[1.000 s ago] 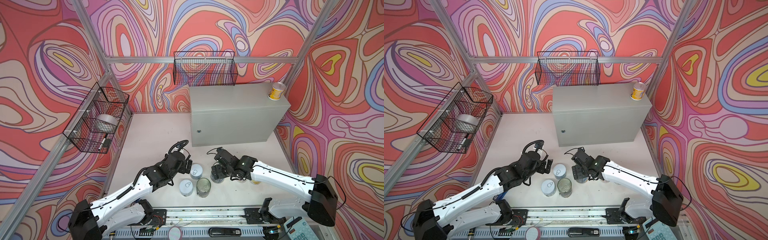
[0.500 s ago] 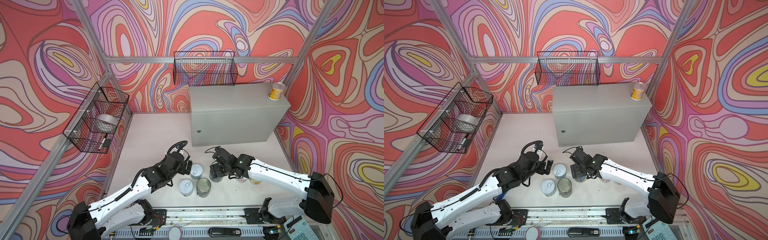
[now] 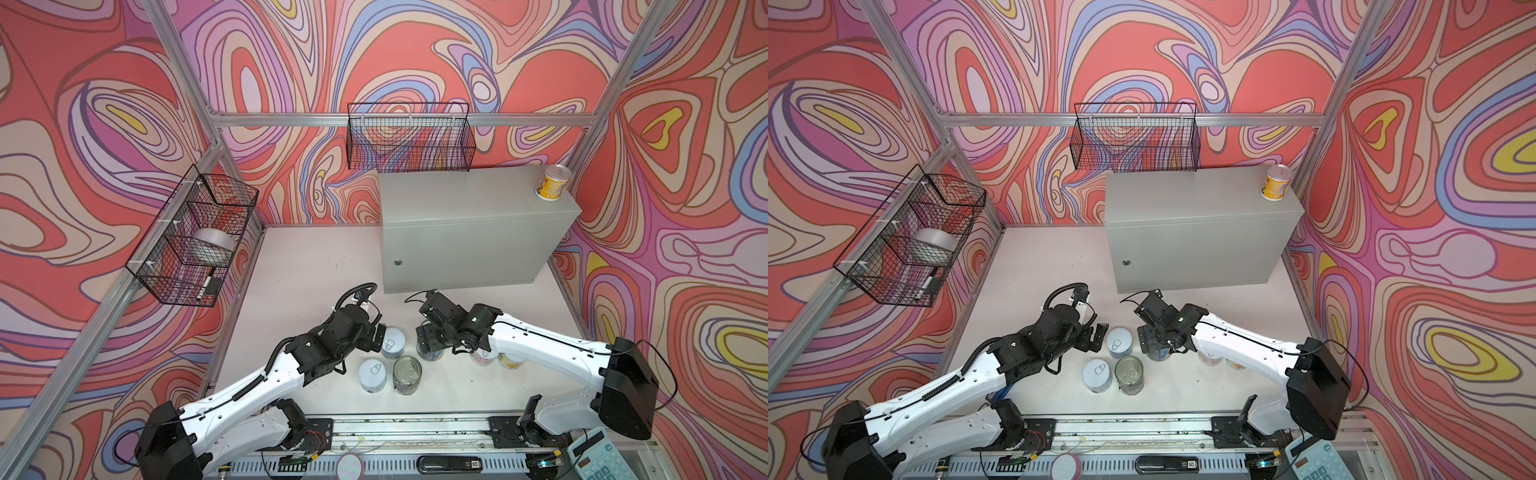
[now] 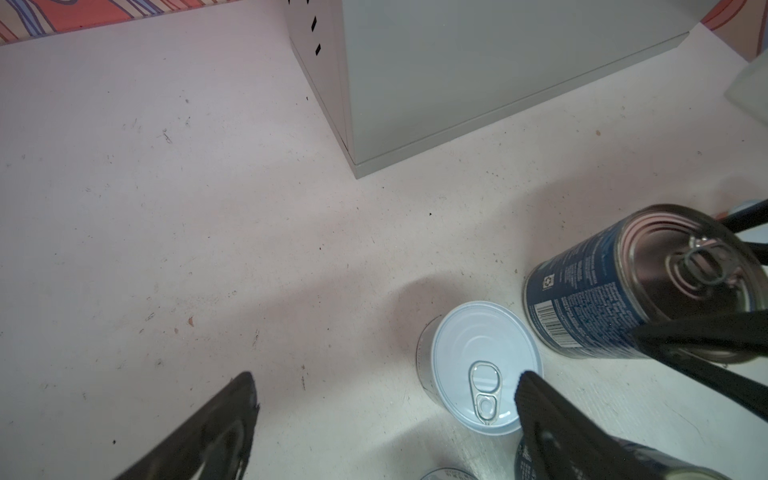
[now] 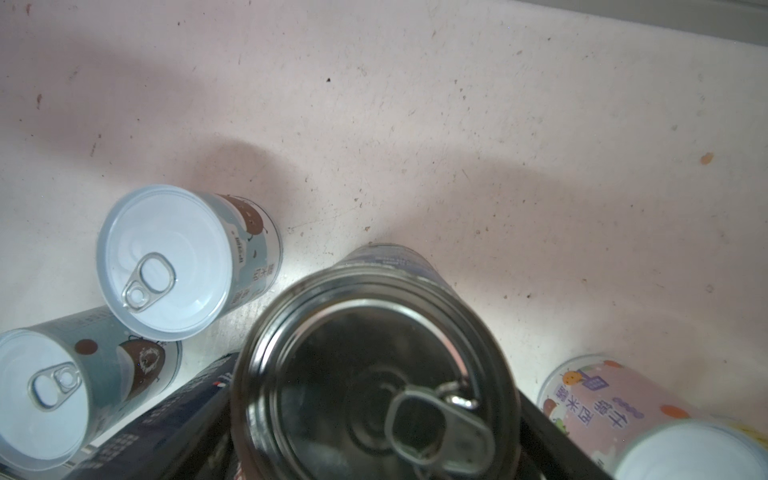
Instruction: Place and organize the canned foods onto the counter
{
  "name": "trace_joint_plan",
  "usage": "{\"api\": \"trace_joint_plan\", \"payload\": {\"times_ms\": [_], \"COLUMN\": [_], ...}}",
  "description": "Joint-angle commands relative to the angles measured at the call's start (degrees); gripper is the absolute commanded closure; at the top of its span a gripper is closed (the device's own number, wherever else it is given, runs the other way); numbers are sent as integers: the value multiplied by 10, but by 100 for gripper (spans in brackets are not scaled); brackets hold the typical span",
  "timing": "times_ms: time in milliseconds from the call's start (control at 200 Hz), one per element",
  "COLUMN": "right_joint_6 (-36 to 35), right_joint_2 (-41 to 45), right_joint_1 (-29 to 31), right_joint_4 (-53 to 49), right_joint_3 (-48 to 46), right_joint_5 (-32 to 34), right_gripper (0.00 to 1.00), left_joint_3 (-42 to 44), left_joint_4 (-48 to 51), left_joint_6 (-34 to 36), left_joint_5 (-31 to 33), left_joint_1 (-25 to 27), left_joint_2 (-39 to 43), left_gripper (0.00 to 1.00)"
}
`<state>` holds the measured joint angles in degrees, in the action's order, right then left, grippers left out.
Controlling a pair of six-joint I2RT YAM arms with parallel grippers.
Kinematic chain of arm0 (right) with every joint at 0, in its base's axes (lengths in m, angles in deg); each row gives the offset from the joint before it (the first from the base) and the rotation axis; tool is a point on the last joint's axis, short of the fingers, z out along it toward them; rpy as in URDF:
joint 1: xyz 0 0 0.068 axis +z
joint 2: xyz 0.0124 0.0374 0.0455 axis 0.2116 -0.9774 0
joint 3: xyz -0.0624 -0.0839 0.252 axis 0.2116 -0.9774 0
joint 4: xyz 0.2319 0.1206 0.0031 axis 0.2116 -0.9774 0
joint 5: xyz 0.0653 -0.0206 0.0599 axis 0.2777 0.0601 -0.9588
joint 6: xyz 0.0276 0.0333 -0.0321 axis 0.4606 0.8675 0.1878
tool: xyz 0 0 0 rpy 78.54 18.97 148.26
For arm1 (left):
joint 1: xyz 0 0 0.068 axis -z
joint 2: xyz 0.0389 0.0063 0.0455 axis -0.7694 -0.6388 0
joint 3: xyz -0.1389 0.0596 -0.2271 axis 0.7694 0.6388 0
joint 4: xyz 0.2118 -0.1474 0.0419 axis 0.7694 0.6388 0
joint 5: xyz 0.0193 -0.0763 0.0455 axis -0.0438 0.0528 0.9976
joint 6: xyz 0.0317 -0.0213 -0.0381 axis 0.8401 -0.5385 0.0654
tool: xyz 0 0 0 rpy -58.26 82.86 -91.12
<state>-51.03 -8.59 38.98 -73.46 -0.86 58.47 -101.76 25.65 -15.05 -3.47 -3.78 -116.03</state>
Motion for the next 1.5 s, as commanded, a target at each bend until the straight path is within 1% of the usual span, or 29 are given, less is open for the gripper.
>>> {"api": "trace_joint_plan", "payload": {"times_ms": [0, 45, 95, 155, 265, 295, 381, 671, 781, 871, 1002, 1152, 1392, 1497], "right_joint_6": [-7, -8, -9, -9, -12, -13, -15, -27, -34, -38, -41, -53, -66, -70], "right_joint_2": [1, -2, -7, -13, -18, -18, -14, 3, 4, 8, 18, 20, 28, 35], "right_joint_1": [1, 1, 1, 1, 1, 1, 1, -4, -8, -14, -25, -41, -50, -52], "right_joint_4": [23, 22, 18, 13, 14, 16, 18, 2, 0, 0, 3, -2, -11, -16], "right_joint_3": [28, 32, 37, 41, 47, 48, 54, 79, 91, 98, 102, 112, 139, 149], "right_joint_5": [23, 23, 26, 31, 26, 23, 20, 33, 28, 24, 25, 14, -6, -11], "right_gripper": [71, 74, 80, 81, 81, 81, 81, 81, 85, 85, 85, 85, 85, 85], "left_joint_3": [12, 14, 14, 16, 23, 24, 23, 29, 31, 36, 44, 45, 51, 45], "left_joint_4": [-10, -11, -14, -17, -20, -40, -44, -63, -67, -71, -77, -90, -146, -172], "left_joint_6": [-3, -5, -6, -6, 5, 8, 13, 34, 44, 53, 56, 70, 94, 94], "left_joint_5": [6, 5, 3, 0, -3, -5, -15, -51, -70, -84, -87, -131, -201, -201], "left_joint_1": [1, 2, 2, 2, 2, 2, 2, 2, 2, 2, 2, 2, 2, 2], "left_joint_2": [8, 8, 8, 7, 4, 3, 0, 13, 20, 25, 31, 36, 30, 11], "left_gripper": [0, 0, 0, 0, 0, 0, 0, 0, 0, 0, 0, 0, 0, 0]}}
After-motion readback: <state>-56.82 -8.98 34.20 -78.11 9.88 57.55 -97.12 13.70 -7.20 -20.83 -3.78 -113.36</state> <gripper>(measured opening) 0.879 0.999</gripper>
